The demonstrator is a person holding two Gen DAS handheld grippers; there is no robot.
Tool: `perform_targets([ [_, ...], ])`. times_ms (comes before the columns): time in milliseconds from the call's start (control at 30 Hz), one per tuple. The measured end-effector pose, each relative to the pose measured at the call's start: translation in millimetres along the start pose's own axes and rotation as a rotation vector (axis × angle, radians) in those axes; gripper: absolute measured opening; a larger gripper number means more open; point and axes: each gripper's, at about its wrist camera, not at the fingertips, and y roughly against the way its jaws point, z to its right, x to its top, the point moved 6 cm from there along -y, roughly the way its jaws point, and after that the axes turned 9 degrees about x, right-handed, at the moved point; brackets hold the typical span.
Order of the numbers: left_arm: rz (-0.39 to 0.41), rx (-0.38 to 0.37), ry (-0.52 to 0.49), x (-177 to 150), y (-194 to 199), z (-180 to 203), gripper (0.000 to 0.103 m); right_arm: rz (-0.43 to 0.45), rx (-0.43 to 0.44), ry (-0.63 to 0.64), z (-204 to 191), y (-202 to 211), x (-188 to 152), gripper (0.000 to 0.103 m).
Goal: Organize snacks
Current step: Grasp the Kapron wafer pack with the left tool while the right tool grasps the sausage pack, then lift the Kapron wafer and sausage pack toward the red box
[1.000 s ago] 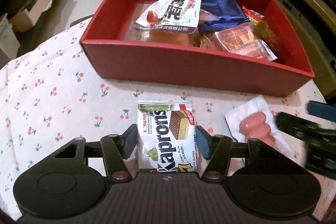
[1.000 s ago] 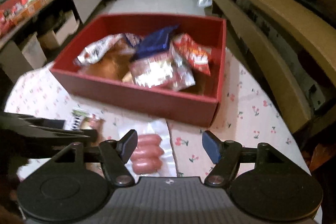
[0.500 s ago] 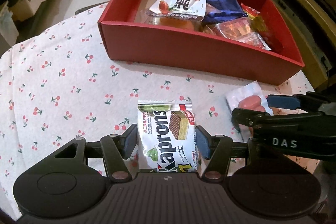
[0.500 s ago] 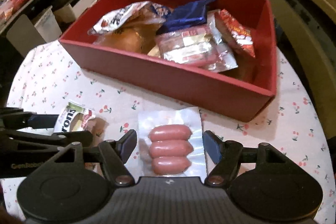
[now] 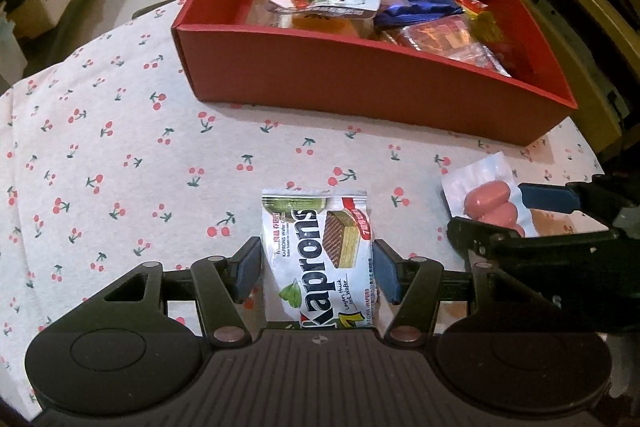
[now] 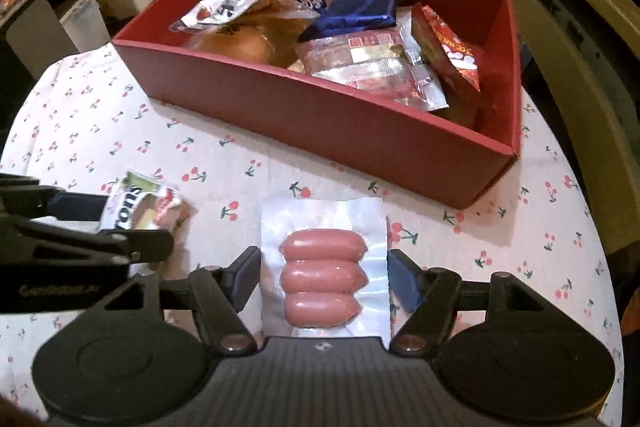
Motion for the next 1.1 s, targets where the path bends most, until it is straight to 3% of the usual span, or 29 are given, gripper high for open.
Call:
perform_targets([
  [267,0.010,-0.011,-0.026,-5,8,6,0.064,0.070,0.011,-0.050,-2,30,-8,0.081],
  [433,0.010,0.005,-0.057,-12,5,11,0.066,0.047,-0.010,-0.058,-3,29,-21,0.081],
  [633,0.022,0.048,-0.083,-13,-2,13,0.079,0.025,-0.027,-0.072,4,22,-23,0.081],
  [733,0.022,0.067,-0.100,-14,-4,17,0.077,0.019,-0.052,-0.075,8,19,-22,0.081],
  [833,0.020,0.062,-0.108,-15,-1,20,0.066,0.007,-0.071,-0.082,11,15,-24,0.081],
  [1100,0.051,0.036,-0.082,-19,18,17,0.065,0.044,-0.069,-0.080,3,27,-24,0.081],
])
